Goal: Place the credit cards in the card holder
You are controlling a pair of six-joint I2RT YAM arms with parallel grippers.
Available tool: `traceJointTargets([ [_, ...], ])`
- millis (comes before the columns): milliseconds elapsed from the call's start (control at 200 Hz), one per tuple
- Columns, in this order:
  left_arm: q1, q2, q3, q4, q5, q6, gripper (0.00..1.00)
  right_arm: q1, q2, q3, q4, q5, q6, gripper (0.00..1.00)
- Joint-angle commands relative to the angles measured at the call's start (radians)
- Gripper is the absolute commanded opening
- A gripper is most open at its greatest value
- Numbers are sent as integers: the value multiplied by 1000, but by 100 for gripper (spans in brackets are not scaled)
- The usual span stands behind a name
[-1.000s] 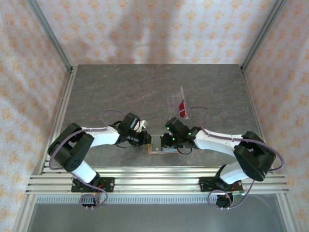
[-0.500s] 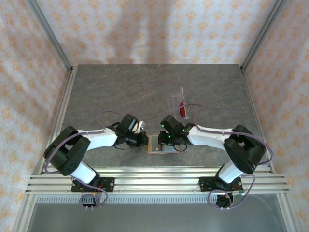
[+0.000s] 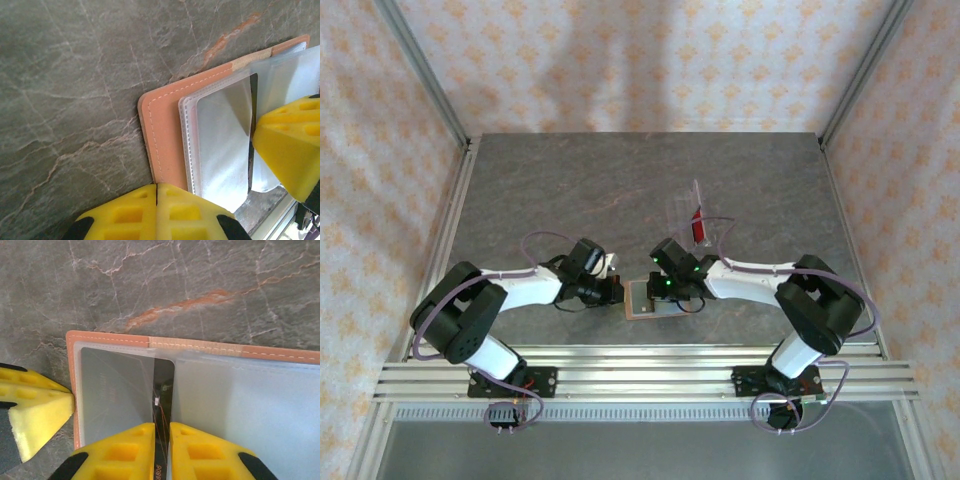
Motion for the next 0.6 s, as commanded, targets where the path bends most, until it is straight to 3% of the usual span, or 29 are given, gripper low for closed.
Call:
traceJointTargets([
  [0, 6, 13, 12, -11, -13, 22, 1, 4, 23, 35, 14, -30, -16, 15],
  [160, 6, 31, 25, -10, -4, 27, 1, 5, 45, 34, 41, -56, -16, 15],
  [295, 6, 25, 6, 24, -5, 8, 1, 6, 42, 30, 70, -90, -12, 21],
  [596, 27, -12, 49, -67, -8, 52, 1, 6, -71, 18, -27, 31, -54, 34],
])
